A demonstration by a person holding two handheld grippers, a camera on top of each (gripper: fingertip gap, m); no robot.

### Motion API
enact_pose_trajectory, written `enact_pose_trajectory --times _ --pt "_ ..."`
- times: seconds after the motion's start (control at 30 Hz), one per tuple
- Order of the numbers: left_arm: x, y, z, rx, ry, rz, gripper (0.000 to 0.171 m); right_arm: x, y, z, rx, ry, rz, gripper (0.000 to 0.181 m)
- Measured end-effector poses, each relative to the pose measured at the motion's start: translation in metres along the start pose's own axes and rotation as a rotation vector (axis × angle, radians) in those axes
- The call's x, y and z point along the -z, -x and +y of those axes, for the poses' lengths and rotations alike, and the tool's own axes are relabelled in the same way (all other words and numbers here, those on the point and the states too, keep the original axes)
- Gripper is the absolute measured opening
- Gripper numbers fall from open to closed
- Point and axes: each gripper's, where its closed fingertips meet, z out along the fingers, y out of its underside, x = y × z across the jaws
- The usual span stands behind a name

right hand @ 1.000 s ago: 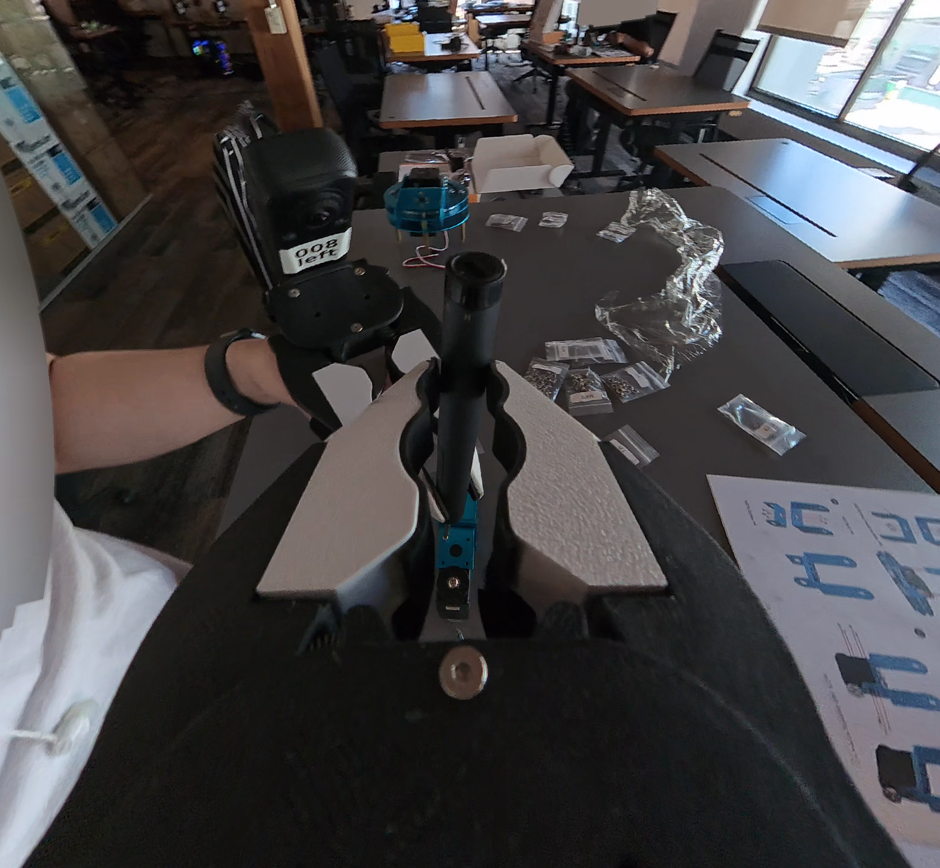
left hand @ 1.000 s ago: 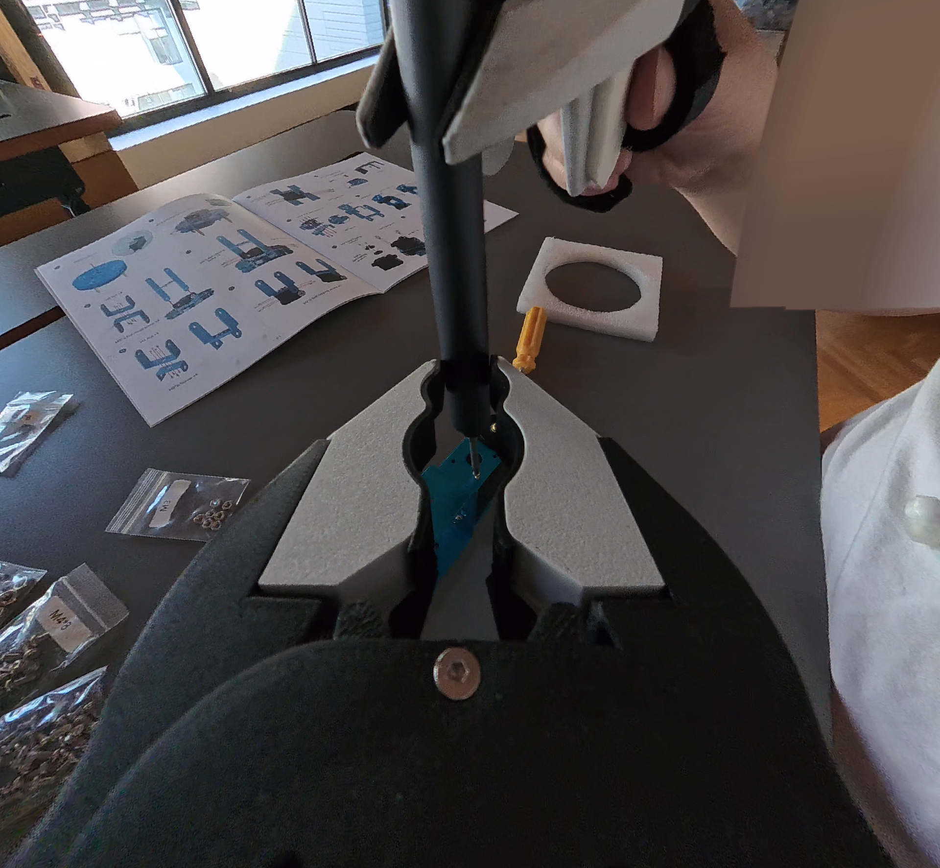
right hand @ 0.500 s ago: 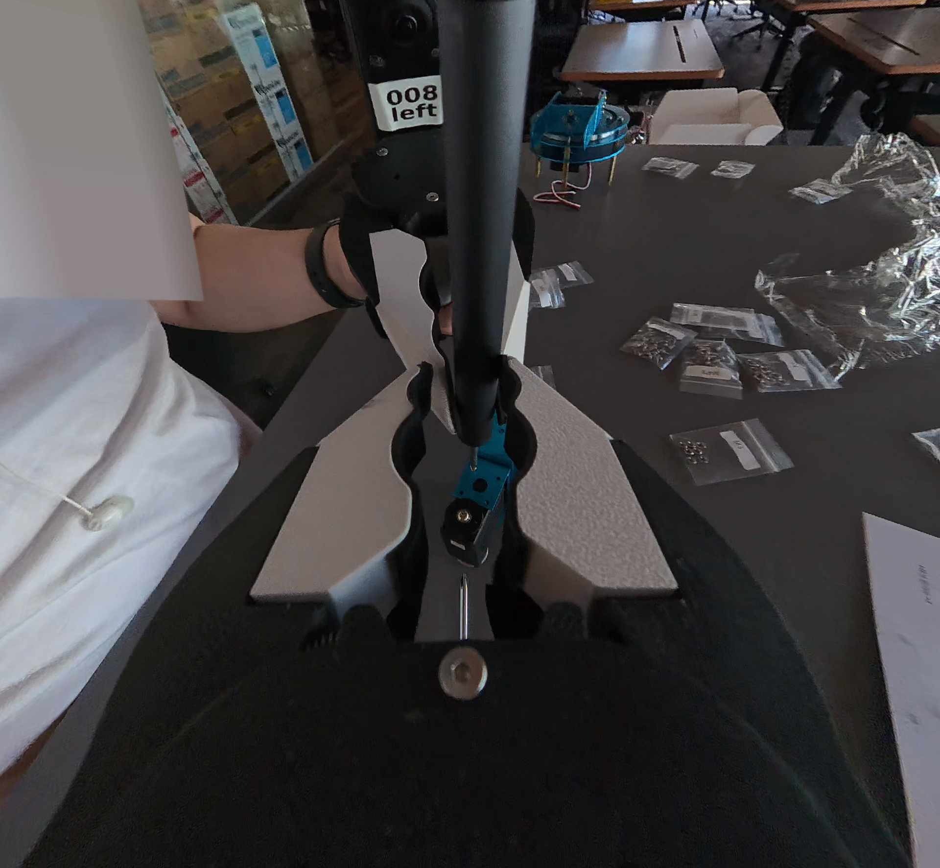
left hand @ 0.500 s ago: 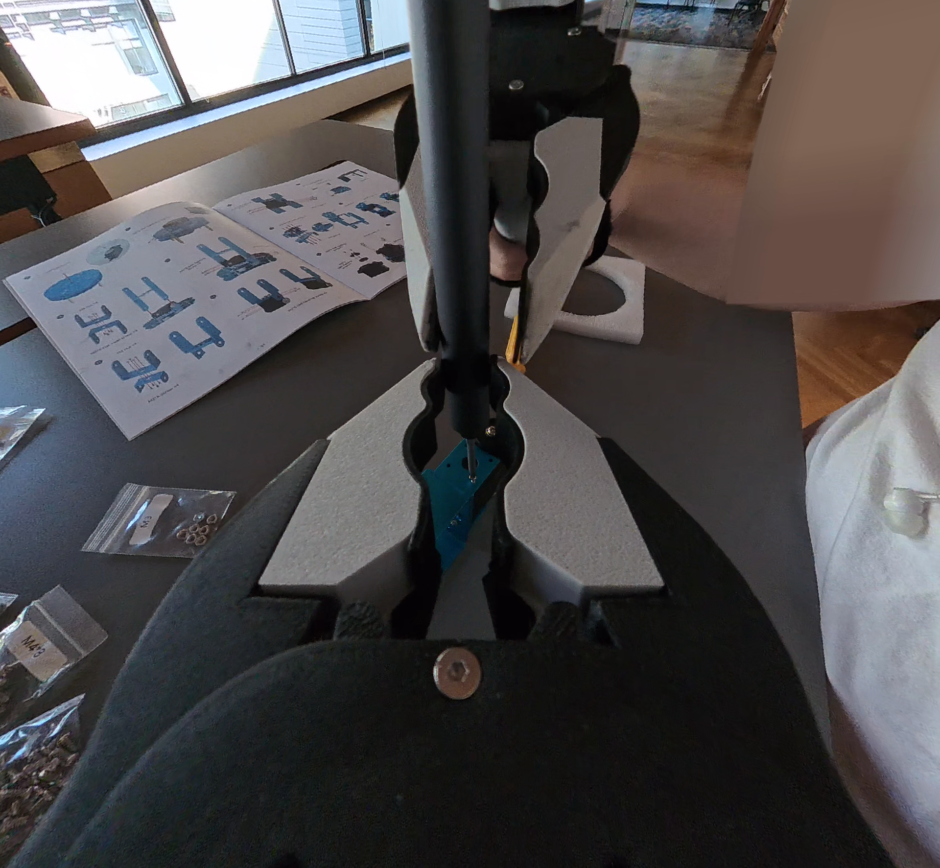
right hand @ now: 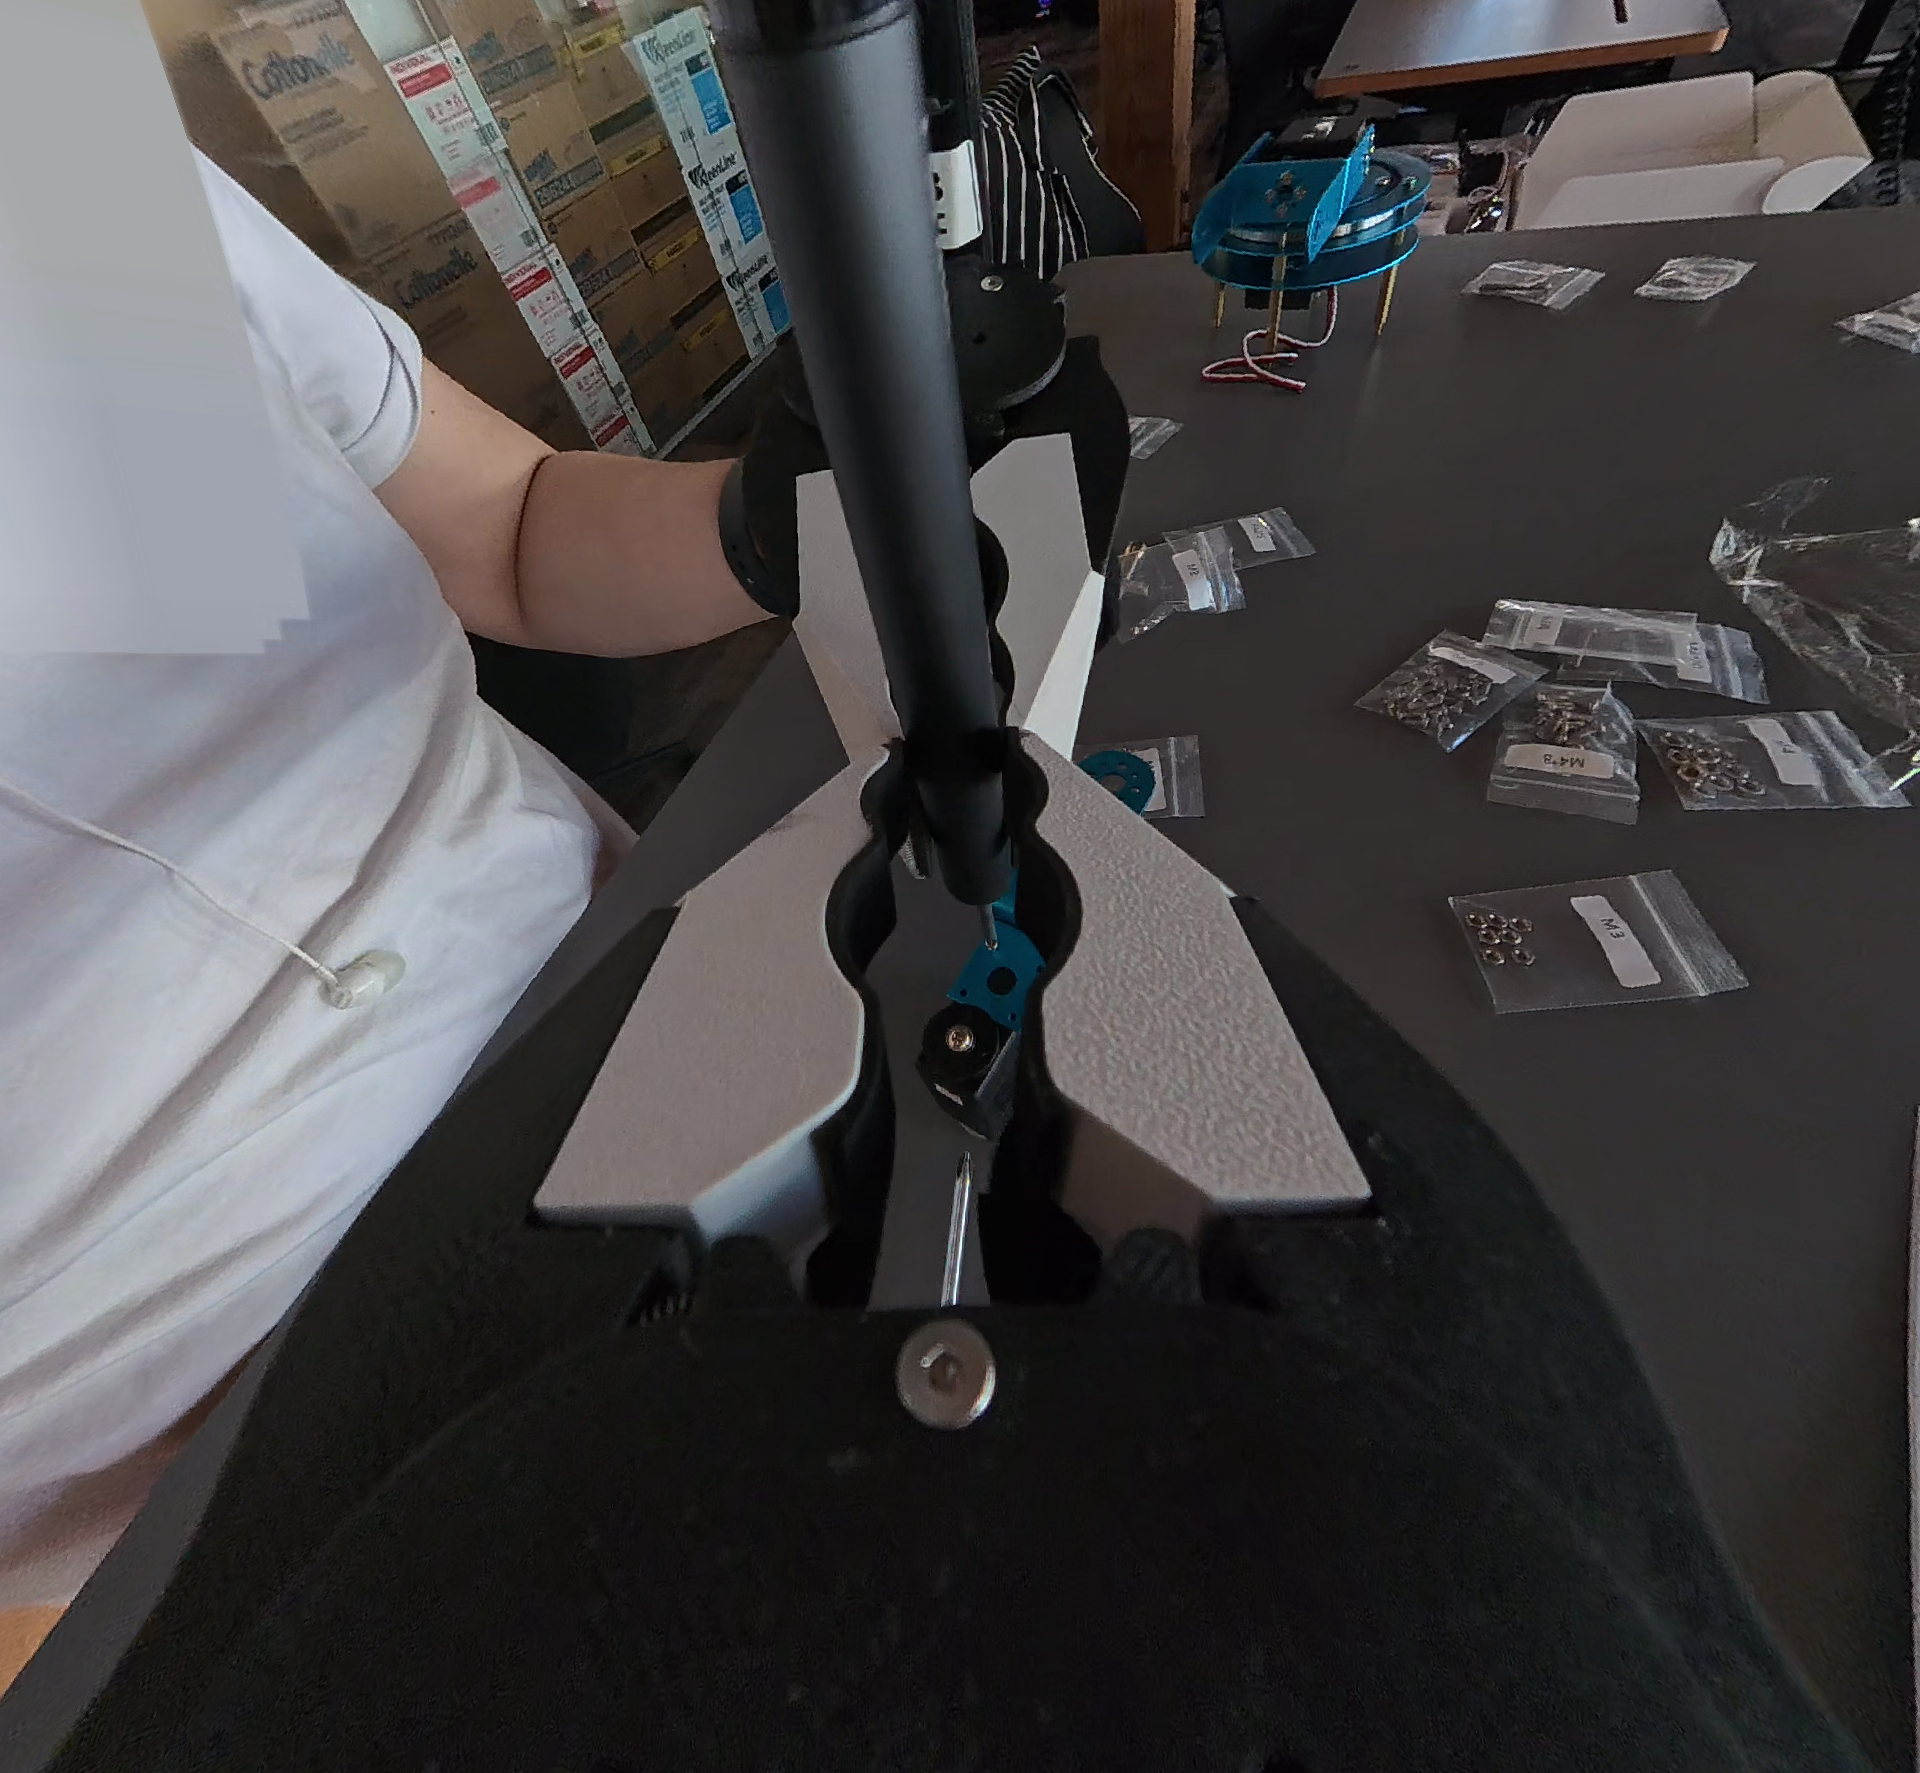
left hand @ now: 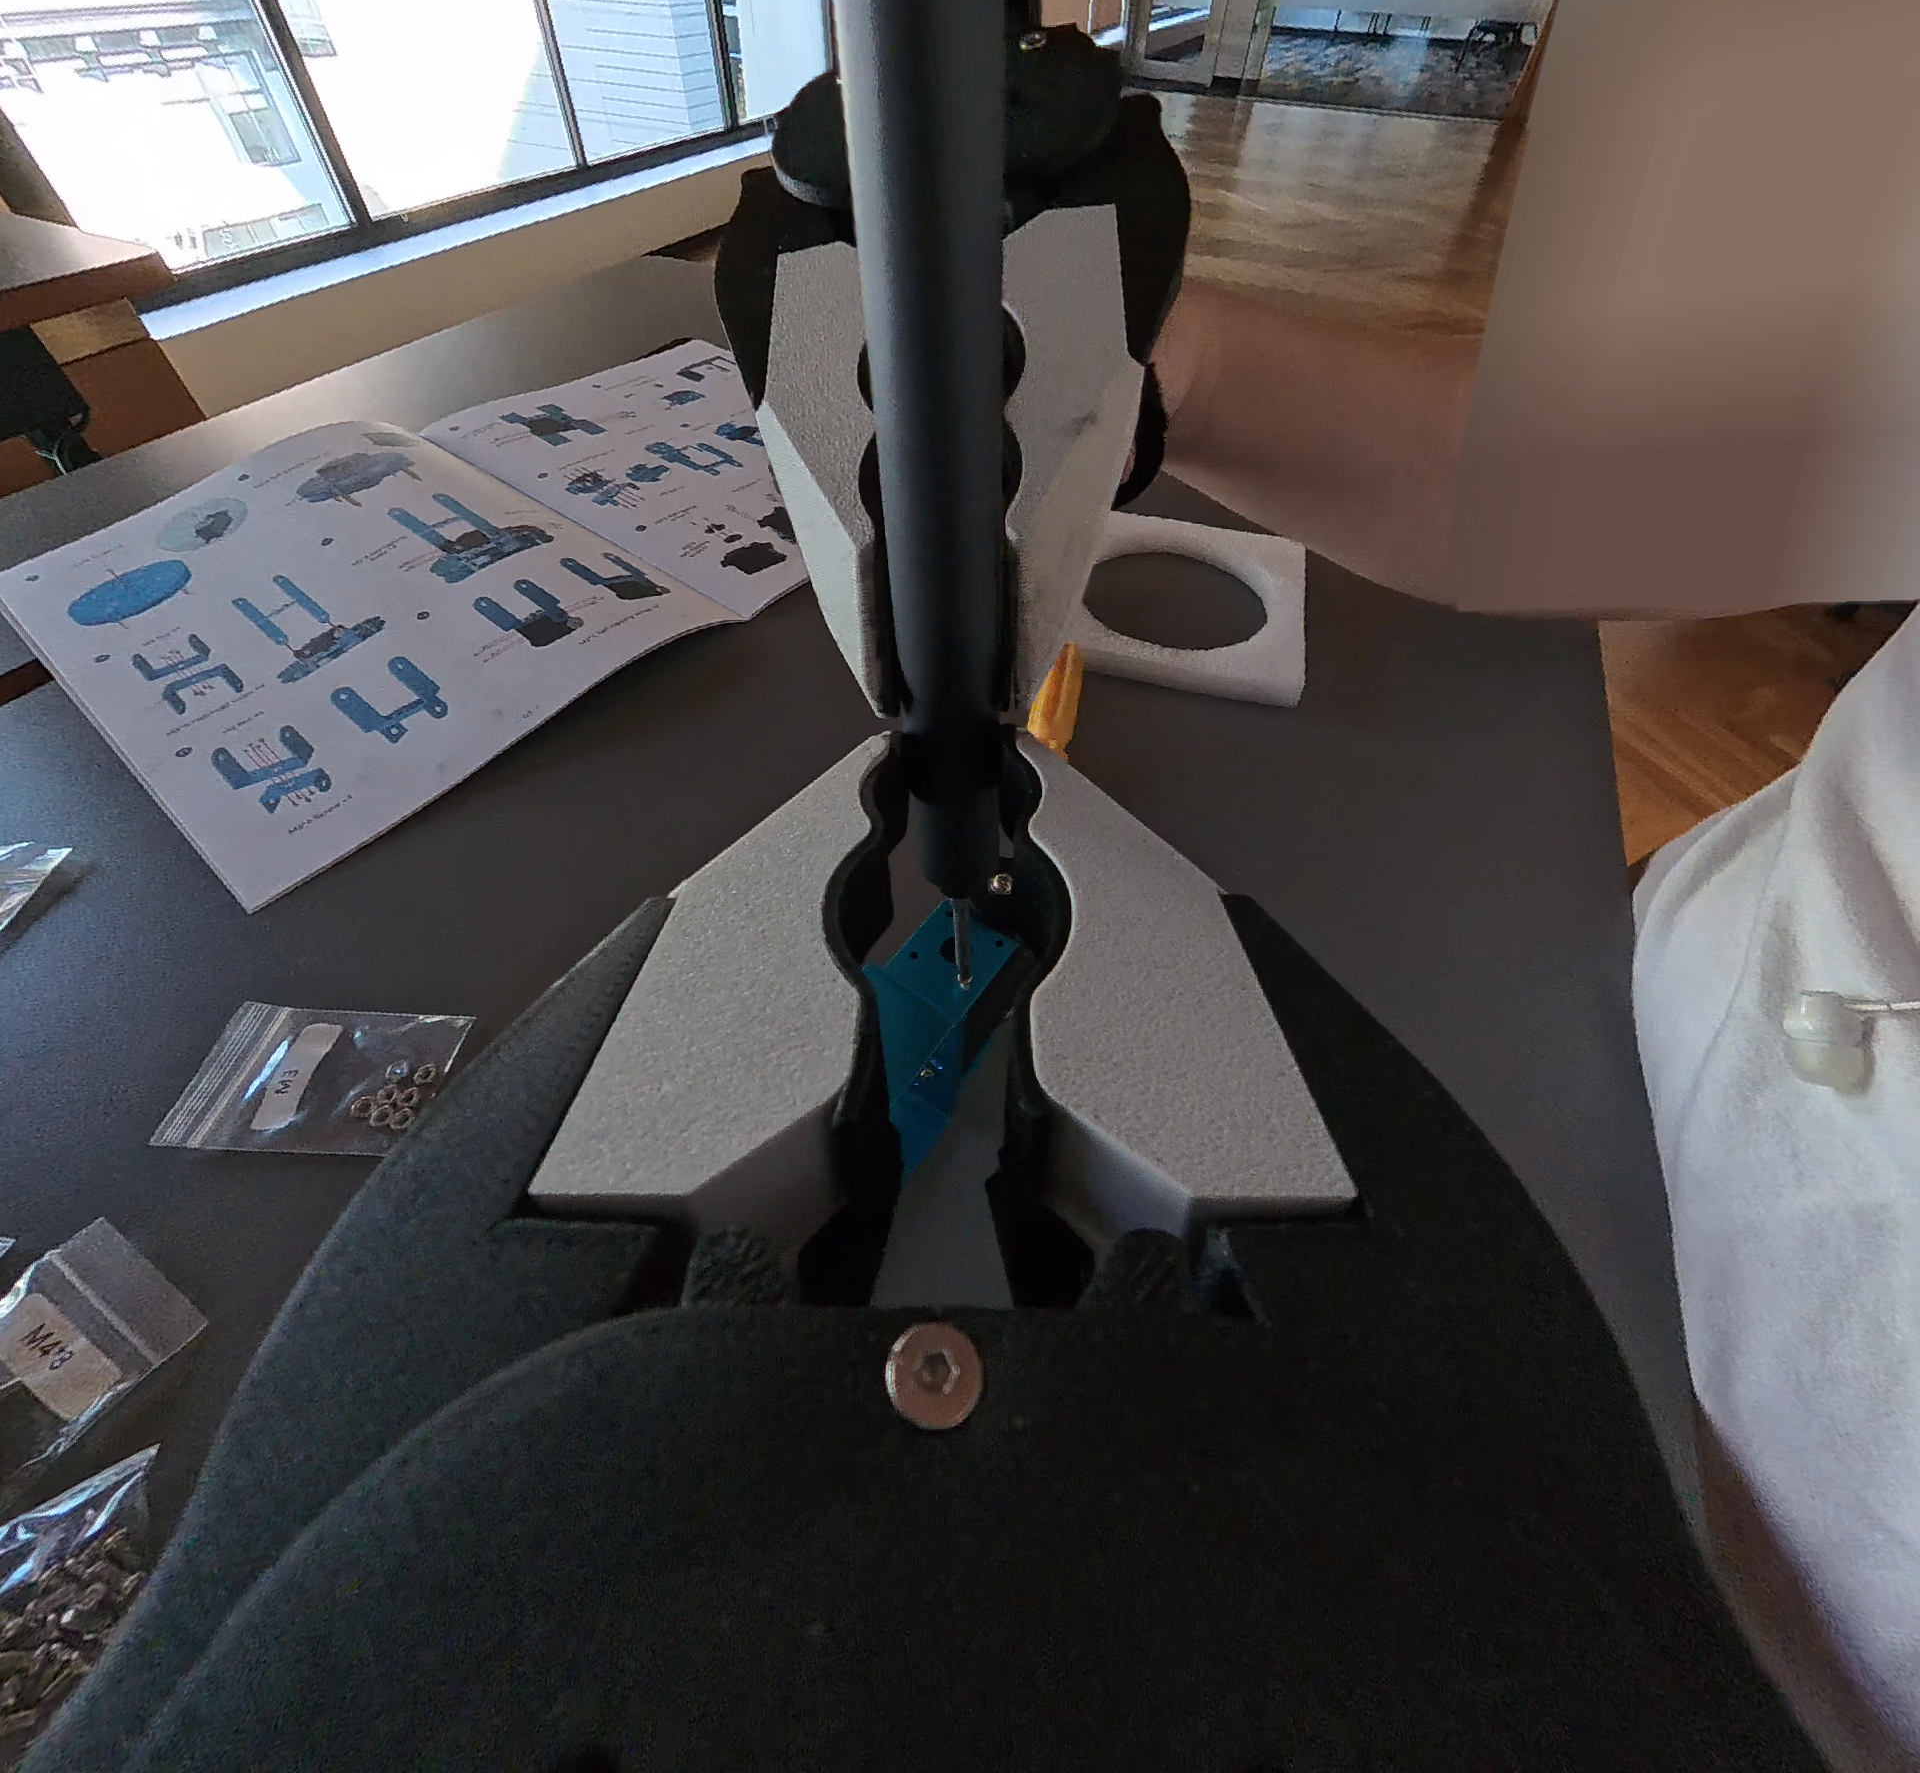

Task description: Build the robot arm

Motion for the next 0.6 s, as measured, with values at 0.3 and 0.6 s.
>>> enact_pose_trajectory --times 0.3,0.6 --pt "0.0021 -0.0008 0.0003 -0.015 -0.005 -0.003 0.016 -0.0029 -0.0002 -0.0011 0.031 0.021 0.056 0.017" --pt "0.0038 -0.0035 0.0012 -0.011 -0.005 0.01 0.016 -0.0052 0.0025 -0.001 0.105 0.062 0.105 0.017"
